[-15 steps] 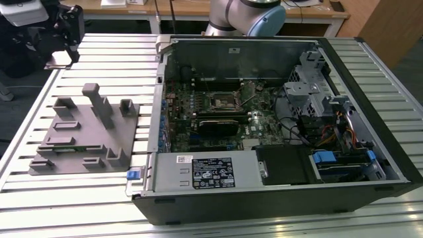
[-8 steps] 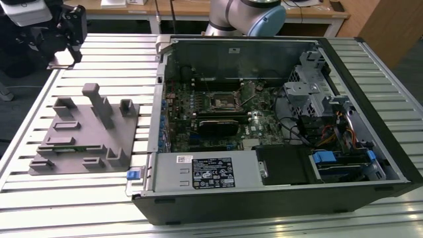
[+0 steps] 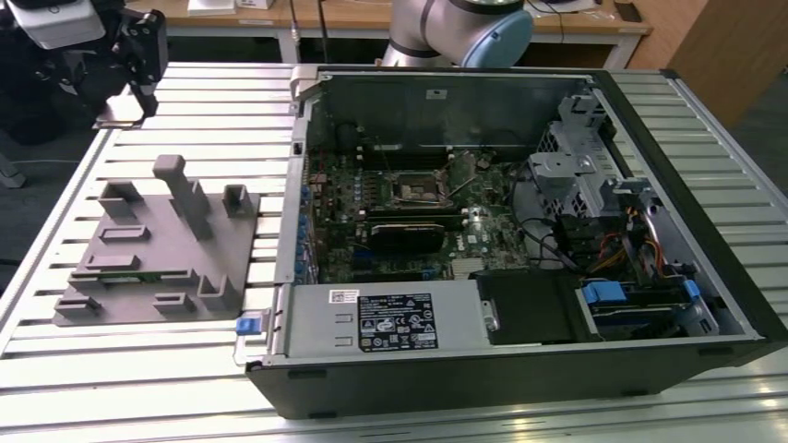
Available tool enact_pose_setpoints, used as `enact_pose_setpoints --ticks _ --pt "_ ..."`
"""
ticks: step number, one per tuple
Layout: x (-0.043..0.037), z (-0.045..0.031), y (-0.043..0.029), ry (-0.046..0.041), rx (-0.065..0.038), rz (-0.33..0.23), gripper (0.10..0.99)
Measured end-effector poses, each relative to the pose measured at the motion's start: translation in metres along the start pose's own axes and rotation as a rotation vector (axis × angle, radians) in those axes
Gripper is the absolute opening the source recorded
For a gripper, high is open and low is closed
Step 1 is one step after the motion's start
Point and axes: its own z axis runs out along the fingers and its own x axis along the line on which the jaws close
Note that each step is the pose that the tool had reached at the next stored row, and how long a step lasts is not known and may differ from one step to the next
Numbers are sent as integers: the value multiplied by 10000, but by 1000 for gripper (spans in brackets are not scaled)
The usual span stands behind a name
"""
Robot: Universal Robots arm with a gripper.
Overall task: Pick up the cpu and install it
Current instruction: 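Pick up the cpu and move it towards the insertion slot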
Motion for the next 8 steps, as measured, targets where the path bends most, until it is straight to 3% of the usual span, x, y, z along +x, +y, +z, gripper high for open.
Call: enact_pose_setpoints --ticks 8 --pt "-48 -1 1 0 0 -1 541"
